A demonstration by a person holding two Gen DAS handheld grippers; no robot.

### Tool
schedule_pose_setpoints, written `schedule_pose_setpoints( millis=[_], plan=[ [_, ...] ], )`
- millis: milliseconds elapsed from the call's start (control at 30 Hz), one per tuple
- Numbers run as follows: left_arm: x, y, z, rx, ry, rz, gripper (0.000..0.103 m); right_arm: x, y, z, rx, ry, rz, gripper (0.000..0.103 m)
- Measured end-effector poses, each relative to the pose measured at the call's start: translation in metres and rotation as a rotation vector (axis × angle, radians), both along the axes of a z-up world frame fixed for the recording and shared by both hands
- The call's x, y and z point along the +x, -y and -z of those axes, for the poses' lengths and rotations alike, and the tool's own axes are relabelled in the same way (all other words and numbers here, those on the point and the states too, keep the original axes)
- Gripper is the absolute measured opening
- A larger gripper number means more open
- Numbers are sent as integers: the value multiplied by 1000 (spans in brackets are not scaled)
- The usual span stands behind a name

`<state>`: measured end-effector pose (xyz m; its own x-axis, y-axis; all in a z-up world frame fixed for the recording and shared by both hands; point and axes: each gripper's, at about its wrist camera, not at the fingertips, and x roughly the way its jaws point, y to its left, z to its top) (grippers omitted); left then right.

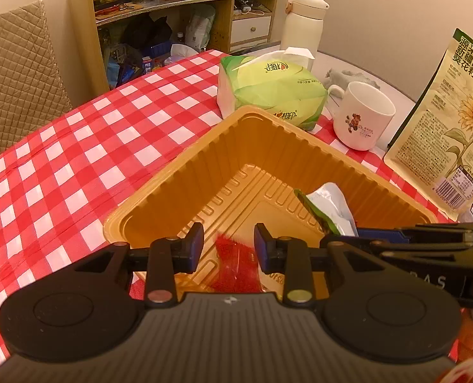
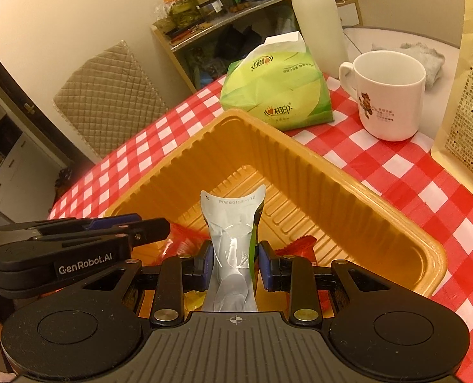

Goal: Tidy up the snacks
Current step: 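Open both tools to release the pouch and packet into the tray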

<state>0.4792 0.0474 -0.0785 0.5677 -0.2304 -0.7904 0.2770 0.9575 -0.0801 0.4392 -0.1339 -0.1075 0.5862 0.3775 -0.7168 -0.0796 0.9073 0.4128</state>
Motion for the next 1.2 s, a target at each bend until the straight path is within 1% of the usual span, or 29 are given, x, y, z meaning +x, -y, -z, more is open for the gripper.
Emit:
schedule_pose_setpoints(
  millis=[467, 533, 567, 633, 667, 700, 767, 867, 967, 1000, 1100, 1200],
  plan=[
    [-14, -11, -8, -24, 7, -5, 36, 6, -9, -4, -5, 25, 18, 30],
    [-17, -12, -10, -26, 11, -4, 43, 7, -8, -5, -1, 44, 38, 30],
    [-19, -13, -11, -28, 15, -4, 44, 7, -7, -6, 8, 53, 46, 32],
    [-23, -13, -13, -30, 18, -2, 45, 6, -4, -8, 29, 71, 69, 44],
    [-25, -14, -13, -31, 18, -1, 45, 4, -2, -10, 44, 87, 80, 59],
    [-27, -14, -14, -33, 19, -1, 47, 2, 0, -12, 57, 103, 89, 66],
    [-31, -15, -15, -34, 21, -6, 49, -1, 3, -17, 63, 128, 93, 66],
    [-41, -17, -19, -45, 26, -10, 51, -7, 7, -23, 67, 120, 91, 66],
    [-54, -19, -26, -65, 38, -19, 58, -19, 15, -26, 90, 113, 91, 67],
    [-59, -19, -28, -70, 43, -23, 60, -24, 18, -27, 97, 110, 90, 69],
    [-76, -19, -36, -84, 56, -23, 60, -40, 27, -29, 110, 106, 101, 75],
    [-96, -18, -44, -93, 75, -19, 61, -57, 35, -33, 112, 109, 101, 78]
  ],
)
